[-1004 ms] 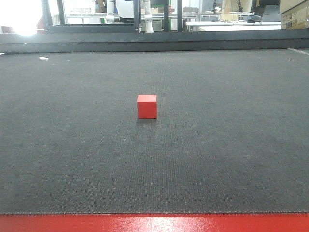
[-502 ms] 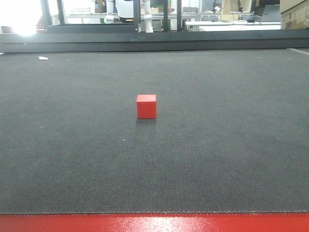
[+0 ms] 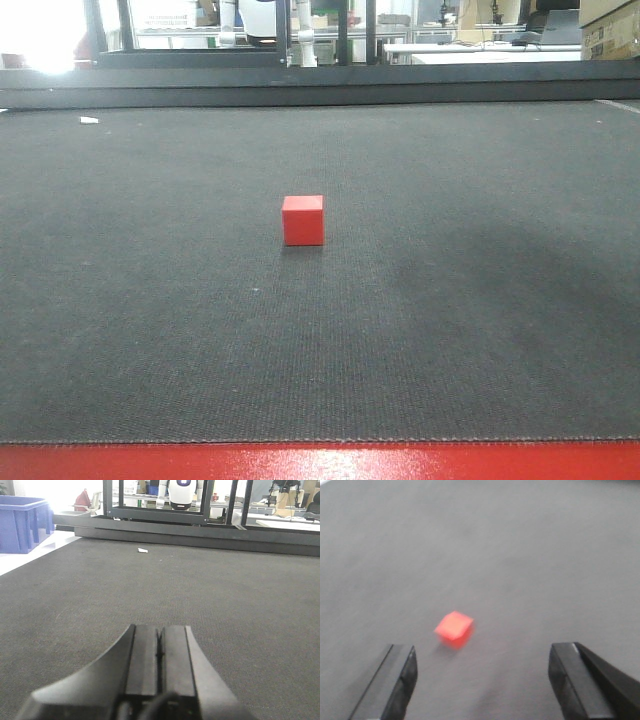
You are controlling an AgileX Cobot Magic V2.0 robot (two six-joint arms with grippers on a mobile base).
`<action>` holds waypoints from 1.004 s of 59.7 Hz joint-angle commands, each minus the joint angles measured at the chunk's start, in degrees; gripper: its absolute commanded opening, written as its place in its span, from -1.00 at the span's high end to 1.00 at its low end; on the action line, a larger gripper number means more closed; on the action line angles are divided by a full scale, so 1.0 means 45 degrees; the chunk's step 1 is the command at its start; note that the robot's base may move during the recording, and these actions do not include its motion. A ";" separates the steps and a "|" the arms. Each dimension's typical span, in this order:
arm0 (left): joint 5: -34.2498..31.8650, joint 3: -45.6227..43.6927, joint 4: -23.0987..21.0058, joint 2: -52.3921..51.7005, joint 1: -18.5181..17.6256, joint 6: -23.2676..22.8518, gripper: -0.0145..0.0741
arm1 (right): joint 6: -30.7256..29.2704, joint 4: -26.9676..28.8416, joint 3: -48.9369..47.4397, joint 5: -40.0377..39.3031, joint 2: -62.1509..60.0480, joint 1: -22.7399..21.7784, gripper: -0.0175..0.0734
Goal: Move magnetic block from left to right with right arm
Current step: 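Lower the open right gripper over the red cube and close it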
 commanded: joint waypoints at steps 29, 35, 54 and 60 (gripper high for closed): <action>-0.1145 0.0117 0.0000 -0.0180 -0.0089 -0.0084 0.94 | 0.6981 -0.3137 -0.9304 0.6994 0.7680 0.2061 -0.78; -0.1145 0.0117 0.0000 -0.0180 -0.0089 -0.0084 0.94 | 0.7382 -0.3339 -0.9671 0.7079 0.8397 0.2021 -0.78; -0.1145 0.0117 0.0000 -0.0180 -0.0089 -0.0084 0.94 | 0.8059 -0.3626 -0.9848 0.6327 0.9811 0.1903 -0.78; -0.1145 0.0117 0.0000 -0.0180 -0.0089 -0.0084 0.93 | 0.8059 -0.3626 -0.9848 0.5782 1.0100 0.1776 -0.78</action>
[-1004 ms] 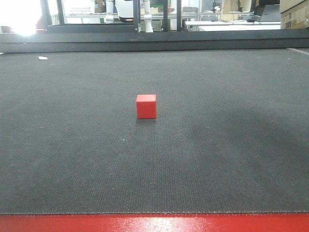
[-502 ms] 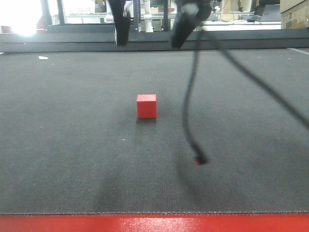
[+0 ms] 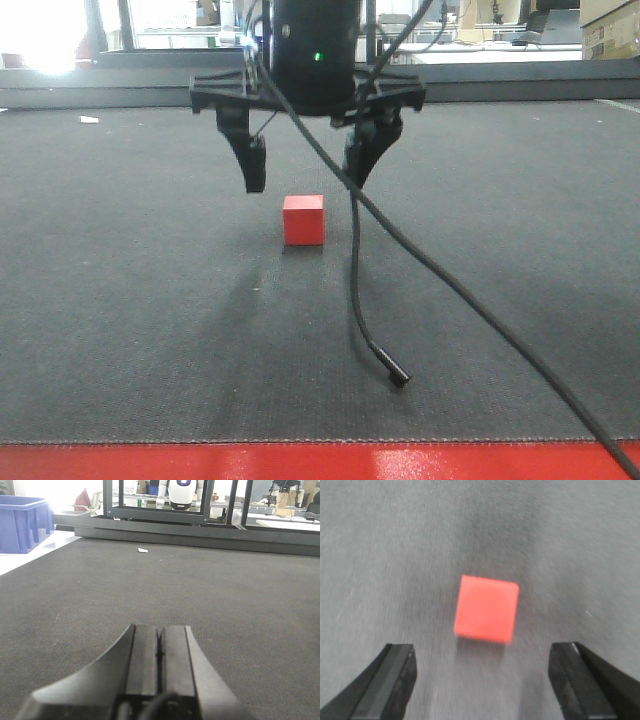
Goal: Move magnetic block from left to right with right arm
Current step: 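Lower the open right gripper over the red cube and close it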
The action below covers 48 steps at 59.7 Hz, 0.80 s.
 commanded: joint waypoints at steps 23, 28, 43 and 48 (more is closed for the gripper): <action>-0.1145 0.0117 0.0000 -0.0180 -0.0089 -0.0084 0.94 | 0.0070 -0.0437 -0.0469 -0.2146 0.0162 -0.0673 -0.78; -0.1145 0.0117 0.0000 -0.0180 -0.0089 -0.0084 0.94 | 0.0070 -0.0406 -0.0469 -0.2146 0.0380 -0.0673 -0.78; -0.1145 0.0117 0.0000 -0.0180 -0.0089 -0.0084 0.94 | 0.0070 -0.0266 -0.0456 -0.2126 0.0634 -0.0659 -0.49; -0.1145 0.0117 0.0000 -0.0180 -0.0089 -0.0084 0.94 | 0.0070 -0.0154 -0.0456 -0.1963 0.0634 -0.0659 -0.14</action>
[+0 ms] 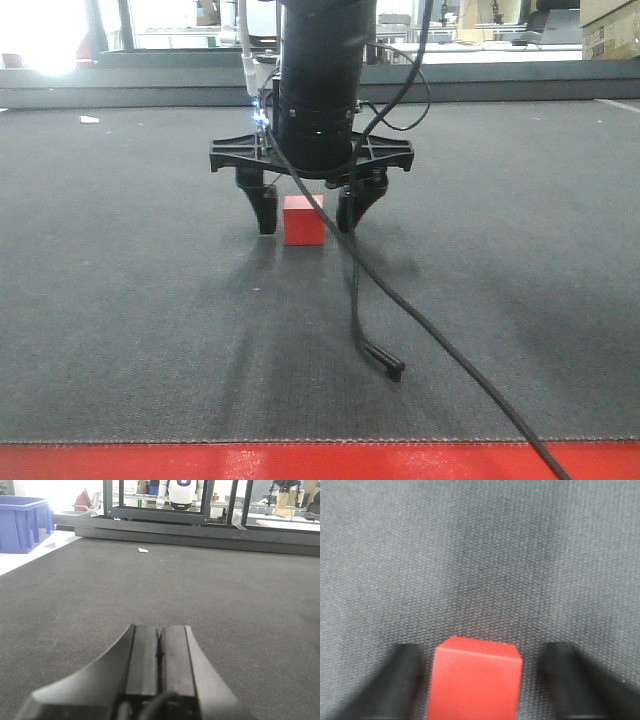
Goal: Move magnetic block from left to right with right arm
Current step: 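Lower the open right gripper over the red cube and close it, then lift the red cube with the right gripper off the table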
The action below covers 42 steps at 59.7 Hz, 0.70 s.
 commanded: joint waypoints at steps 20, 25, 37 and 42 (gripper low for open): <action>-0.1145 0.0117 0.0000 -0.0180 -0.0089 -0.0084 0.94 | -0.0558 -0.0099 -0.0508 0.0076 -0.1839 -0.0055 0.33; -0.1145 0.0117 0.0000 -0.0180 -0.0089 -0.0084 0.94 | -0.1215 -0.0099 -0.0477 0.0214 -0.2477 -0.0148 0.33; -0.1145 0.0117 0.0000 -0.0180 -0.0089 -0.0084 0.94 | -0.3149 0.0216 -0.0169 0.1065 -0.3960 -0.0865 0.33; -0.1145 0.0117 0.0000 -0.0180 -0.0089 -0.0084 0.94 | -0.3930 0.0651 0.0562 0.1109 -0.4766 -0.1374 0.33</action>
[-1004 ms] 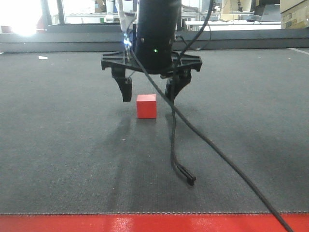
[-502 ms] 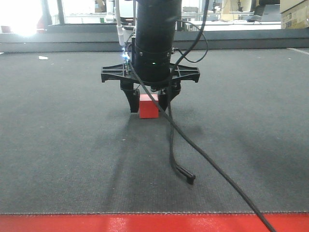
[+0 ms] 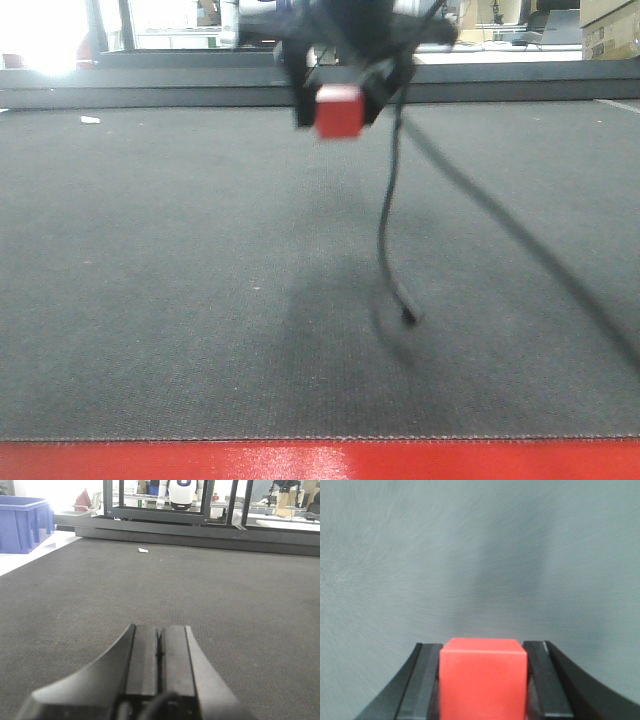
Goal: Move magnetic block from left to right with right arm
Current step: 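Lift the red cube with the right gripper off the table, then hold the red cube raised in the right gripper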
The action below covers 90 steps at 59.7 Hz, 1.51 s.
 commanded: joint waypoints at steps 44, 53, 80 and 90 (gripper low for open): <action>-0.1145 0.0117 0.0000 -0.0180 -0.0089 -0.0084 0.94 | -0.2404 0.0658 1.1672 -0.5005 -1.2052 -0.2275 0.33; -0.1145 0.0117 0.0000 -0.0180 -0.0089 -0.0084 0.94 | -0.2613 0.0549 1.2394 -0.5481 -1.4137 -0.1539 0.33; -0.1145 0.0117 0.0000 -0.0180 -0.0089 -0.0084 0.94 | -0.2629 -0.0026 1.2453 -0.5449 -1.7830 0.0241 0.33; -0.1145 0.0117 0.0000 -0.0180 -0.0089 -0.0084 0.94 | -0.2629 -0.0026 1.2453 -0.5508 -1.7978 0.0241 0.33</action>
